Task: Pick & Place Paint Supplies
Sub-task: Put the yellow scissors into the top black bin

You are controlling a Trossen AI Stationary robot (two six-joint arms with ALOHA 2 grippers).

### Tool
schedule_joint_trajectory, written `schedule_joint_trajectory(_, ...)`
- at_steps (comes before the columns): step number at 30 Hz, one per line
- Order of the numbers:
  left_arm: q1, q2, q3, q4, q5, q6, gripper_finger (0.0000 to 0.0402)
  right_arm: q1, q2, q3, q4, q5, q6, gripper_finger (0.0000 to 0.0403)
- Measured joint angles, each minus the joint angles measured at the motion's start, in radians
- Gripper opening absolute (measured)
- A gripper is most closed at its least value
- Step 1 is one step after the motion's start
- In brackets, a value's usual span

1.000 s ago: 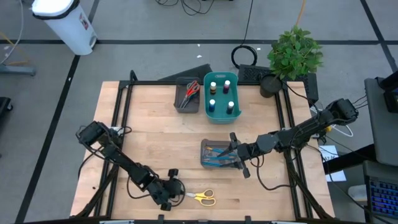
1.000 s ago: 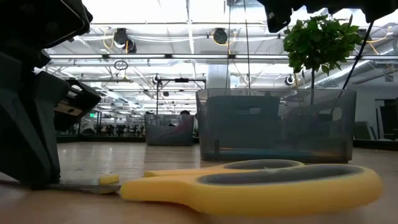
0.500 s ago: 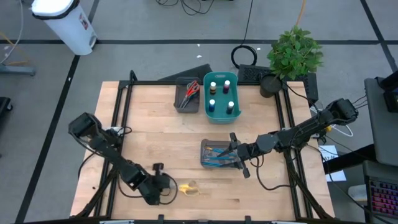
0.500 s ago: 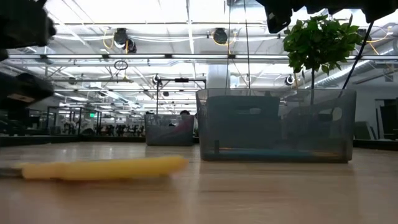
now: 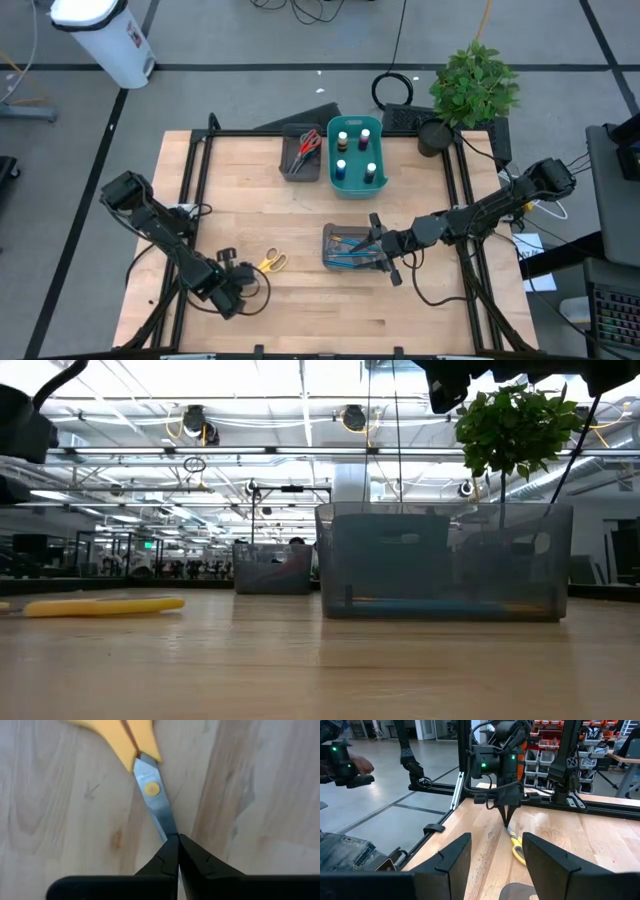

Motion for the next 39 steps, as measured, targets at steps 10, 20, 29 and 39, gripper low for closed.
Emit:
schedule_joint_trajectory(10,0.039,-0.002,0.002,0.048,0.006,-0.100,0.0083,0.000,0.000,0.000,0.000,0.000,0.000,0.0167)
schedule_joint_trajectory(20,0.102,-0.003,0.003,0.053,0.046,-0.101,0.0124,0.000,0.000,0.000,0.000,0.000,0.000,0.0166)
schedule_joint_trajectory(29,0.182,-0.003,0.005,0.287,-0.005,-0.113,0.0122,0.000,0.000,0.000,0.000,0.000,0.000,0.0167)
schedule_joint_trajectory(39,0.303,0.004,0.006,0.501,-0.063,0.011,0.0123,0.000,0.000,0.000,0.000,0.000,0.000,0.0168)
